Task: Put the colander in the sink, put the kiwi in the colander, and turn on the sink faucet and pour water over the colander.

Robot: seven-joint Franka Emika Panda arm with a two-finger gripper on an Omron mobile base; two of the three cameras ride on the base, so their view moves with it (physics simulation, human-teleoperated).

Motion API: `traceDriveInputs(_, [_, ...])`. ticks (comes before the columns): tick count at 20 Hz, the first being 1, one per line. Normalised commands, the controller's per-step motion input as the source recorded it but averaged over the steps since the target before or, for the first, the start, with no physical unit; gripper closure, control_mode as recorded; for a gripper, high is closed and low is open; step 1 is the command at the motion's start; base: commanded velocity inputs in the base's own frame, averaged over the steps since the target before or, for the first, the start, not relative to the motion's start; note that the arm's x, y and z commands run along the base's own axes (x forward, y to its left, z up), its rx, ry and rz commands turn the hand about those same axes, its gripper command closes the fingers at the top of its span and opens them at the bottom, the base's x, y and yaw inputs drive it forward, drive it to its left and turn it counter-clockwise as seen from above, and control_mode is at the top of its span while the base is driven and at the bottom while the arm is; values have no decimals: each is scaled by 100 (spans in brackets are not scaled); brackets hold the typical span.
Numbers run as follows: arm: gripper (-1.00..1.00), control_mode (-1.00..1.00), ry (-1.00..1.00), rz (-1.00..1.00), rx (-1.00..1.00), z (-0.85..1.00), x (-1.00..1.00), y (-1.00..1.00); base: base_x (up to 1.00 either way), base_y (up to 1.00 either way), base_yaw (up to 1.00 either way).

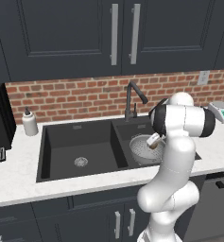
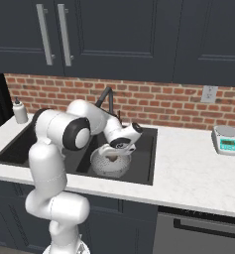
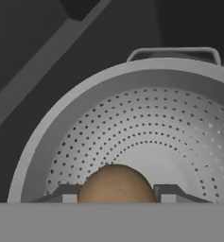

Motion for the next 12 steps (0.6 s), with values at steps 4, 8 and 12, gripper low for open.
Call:
traceDriveInputs(4, [100,-100,0,0,-5,-29,13,10,0,0,0])
traceDriveInputs(8, [100,-100,0,0,-5,-27,11,6,0,0,0])
traceDriveInputs(12, [100,-100,0,0,-3,-25,12,8,0,0,0])
